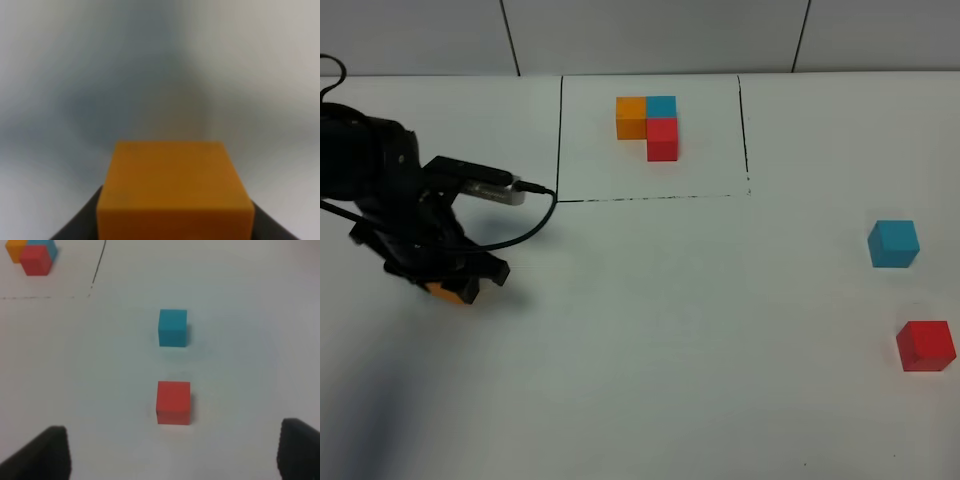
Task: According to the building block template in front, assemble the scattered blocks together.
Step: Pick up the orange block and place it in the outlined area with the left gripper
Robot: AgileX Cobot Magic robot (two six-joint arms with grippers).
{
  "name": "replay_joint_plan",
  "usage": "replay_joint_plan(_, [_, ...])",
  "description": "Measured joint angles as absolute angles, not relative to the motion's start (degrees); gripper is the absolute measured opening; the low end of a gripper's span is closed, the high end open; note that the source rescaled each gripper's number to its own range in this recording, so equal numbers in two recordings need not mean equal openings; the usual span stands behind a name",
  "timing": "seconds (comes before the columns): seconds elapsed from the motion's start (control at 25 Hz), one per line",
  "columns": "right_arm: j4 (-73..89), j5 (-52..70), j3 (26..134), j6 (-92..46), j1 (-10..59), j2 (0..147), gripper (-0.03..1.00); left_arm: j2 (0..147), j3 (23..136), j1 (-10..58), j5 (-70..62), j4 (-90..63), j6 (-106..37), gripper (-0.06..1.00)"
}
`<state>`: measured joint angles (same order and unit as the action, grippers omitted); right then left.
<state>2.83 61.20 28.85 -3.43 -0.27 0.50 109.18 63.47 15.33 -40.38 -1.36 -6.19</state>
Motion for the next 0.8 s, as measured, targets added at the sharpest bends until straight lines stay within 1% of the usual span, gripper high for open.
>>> replay_joint_plan(0.24, [2.8, 61.2, 28.8, -3.4, -0.3, 0.5, 0.69, 112.0, 76.8, 23.5, -46.5, 0.0, -27.1, 0.01])
replay_joint_plan(0.6, [2.9, 61.2, 28.8, -3.4, -0.3, 0.5, 0.69, 128.2, 104.4, 31.9, -59.5, 0.0, -37.3, 0.01])
replay_joint_plan(0.8, [2.9, 61.2, 28.8, -3.4, -0.3, 0.5, 0.69, 135.5, 116.7, 34.5, -66.0, 0.0, -41.2, 0.01])
